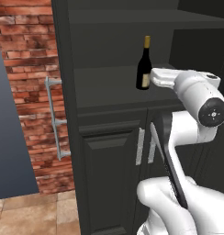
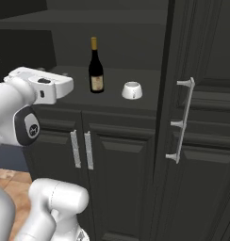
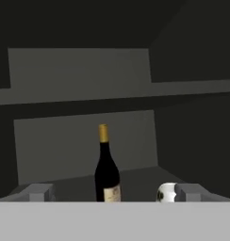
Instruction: Open the cabinet directly in front. Then move the wine and the mug to the dining counter with the candle on it.
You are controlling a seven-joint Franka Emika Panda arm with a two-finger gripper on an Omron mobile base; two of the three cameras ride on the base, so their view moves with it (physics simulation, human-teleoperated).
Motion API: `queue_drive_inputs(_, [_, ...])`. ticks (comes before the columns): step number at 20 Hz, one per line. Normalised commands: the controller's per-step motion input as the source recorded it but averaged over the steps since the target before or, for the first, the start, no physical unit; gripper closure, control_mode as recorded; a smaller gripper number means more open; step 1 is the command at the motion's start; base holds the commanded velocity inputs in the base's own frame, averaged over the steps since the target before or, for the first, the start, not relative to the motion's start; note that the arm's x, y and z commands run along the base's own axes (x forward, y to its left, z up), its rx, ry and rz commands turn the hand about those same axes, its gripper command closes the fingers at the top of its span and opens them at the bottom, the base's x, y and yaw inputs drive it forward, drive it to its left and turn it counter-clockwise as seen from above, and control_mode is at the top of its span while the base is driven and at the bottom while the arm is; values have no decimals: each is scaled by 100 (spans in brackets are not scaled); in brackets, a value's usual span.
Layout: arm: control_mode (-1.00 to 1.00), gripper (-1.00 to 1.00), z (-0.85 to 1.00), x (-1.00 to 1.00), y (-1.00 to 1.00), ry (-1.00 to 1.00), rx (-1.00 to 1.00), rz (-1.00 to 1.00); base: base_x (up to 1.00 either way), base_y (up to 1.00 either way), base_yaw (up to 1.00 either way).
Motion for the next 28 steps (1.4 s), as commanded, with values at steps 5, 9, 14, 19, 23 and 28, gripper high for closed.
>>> queue_drive_inputs(5, [-100,-100,0,28,0,0,0,2,0,0,0])
queue_drive_inputs(9, [-100,-100,1,24,-2,0,0,2,0,0,0])
queue_drive_inputs(14, [-100,-100,3,31,-7,0,0,3,0,0,0])
queue_drive_inputs(19, [-100,-100,9,23,-2,-2,1,4,0,0,0])
queue_drive_inputs(23, [-100,-100,4,13,0,-4,0,3,0,0,0])
queue_drive_inputs(28, [-100,-100,0,8,0,-5,0,3,0,0,0])
